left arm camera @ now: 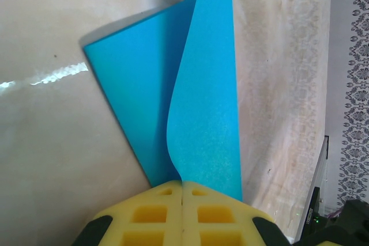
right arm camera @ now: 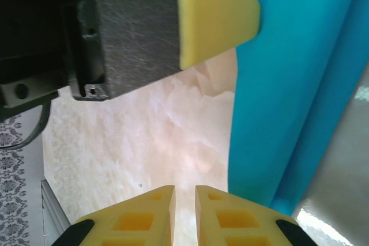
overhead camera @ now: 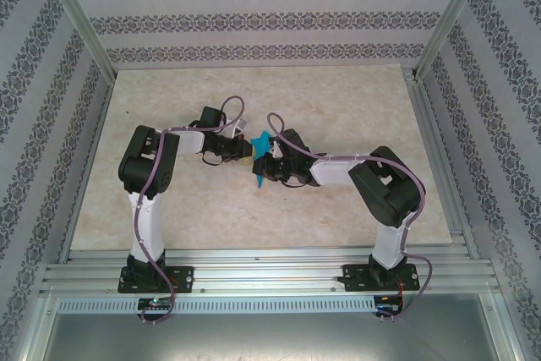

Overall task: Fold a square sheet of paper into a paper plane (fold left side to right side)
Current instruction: Fold the wing for the fifth time at the center of the table.

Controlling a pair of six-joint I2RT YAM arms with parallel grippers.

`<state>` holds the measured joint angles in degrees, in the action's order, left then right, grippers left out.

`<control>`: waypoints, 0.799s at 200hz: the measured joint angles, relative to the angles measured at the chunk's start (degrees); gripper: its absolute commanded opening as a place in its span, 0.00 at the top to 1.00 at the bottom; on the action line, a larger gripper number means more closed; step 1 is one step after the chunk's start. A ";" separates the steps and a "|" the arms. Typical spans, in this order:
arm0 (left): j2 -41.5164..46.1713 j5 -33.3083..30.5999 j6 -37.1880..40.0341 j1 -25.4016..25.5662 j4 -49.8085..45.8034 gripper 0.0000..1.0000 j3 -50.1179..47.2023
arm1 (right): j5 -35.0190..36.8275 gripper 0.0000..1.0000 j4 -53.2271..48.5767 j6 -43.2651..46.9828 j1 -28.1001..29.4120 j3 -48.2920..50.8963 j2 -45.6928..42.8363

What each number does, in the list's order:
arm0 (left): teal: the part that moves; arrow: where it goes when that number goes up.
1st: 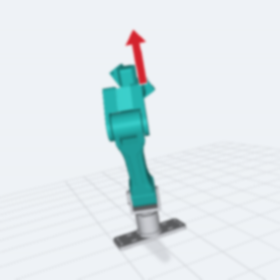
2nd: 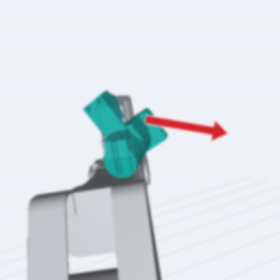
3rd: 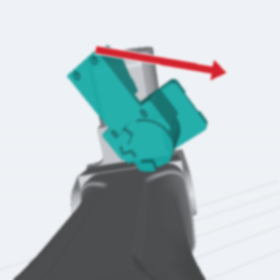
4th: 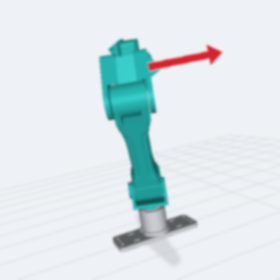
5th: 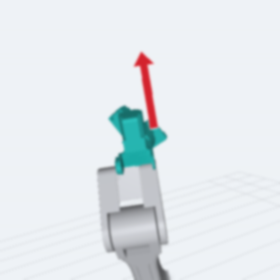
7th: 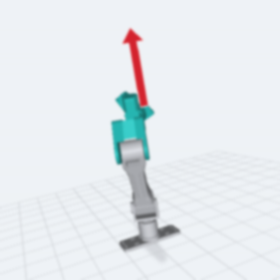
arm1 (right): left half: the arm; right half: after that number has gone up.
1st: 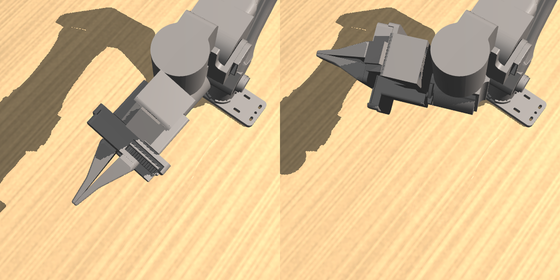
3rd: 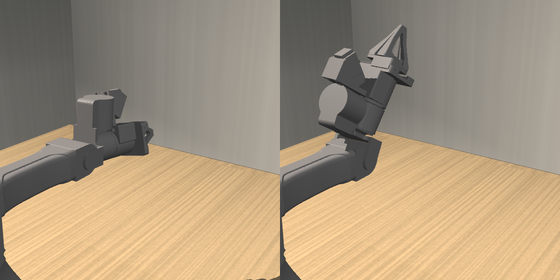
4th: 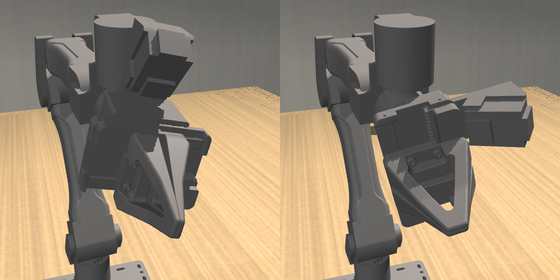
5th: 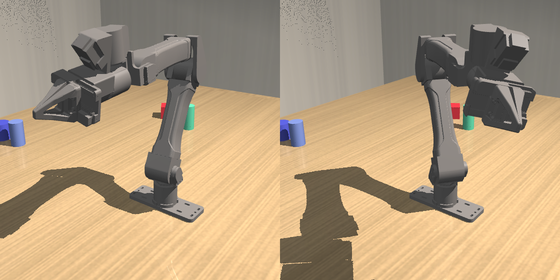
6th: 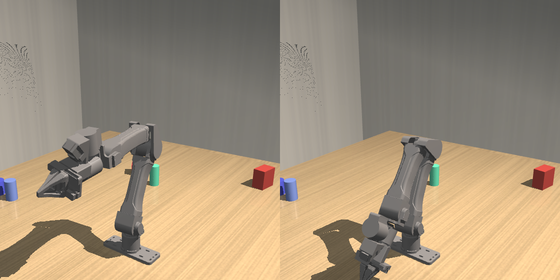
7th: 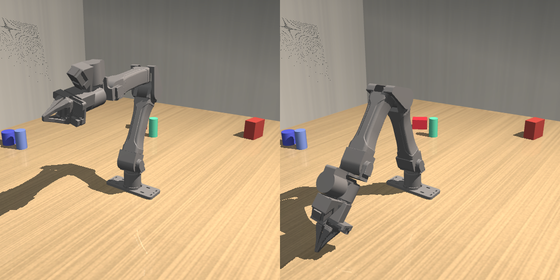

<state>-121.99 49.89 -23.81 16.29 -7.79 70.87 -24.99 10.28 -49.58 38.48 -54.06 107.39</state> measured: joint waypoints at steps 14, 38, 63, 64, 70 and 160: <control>-0.07 0.07 0.00 0.00 0.00 1.00 0.07 | -0.09 0.83 -0.02 0.00 0.17 0.00 0.44; -0.28 0.39 -0.02 -0.02 -0.02 1.00 0.22 | -0.13 0.82 0.02 0.00 0.44 0.00 0.76; -0.33 0.48 -0.04 -0.04 -0.02 1.00 0.28 | -0.11 0.82 -0.07 0.02 0.44 0.00 0.79; -0.33 0.50 -0.04 -0.04 -0.04 1.00 0.28 | -0.11 0.82 -0.09 0.02 0.44 0.00 0.79; -0.33 0.50 -0.04 -0.04 -0.04 1.00 0.28 | -0.11 0.82 -0.15 0.04 0.44 0.00 0.79; -0.37 0.44 -0.24 -0.04 -0.07 1.00 0.33 | -0.09 0.82 -0.70 0.04 0.44 0.00 1.05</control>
<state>-122.37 50.33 -24.05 16.25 -7.86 71.20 -25.08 9.58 -49.54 38.92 -54.06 108.44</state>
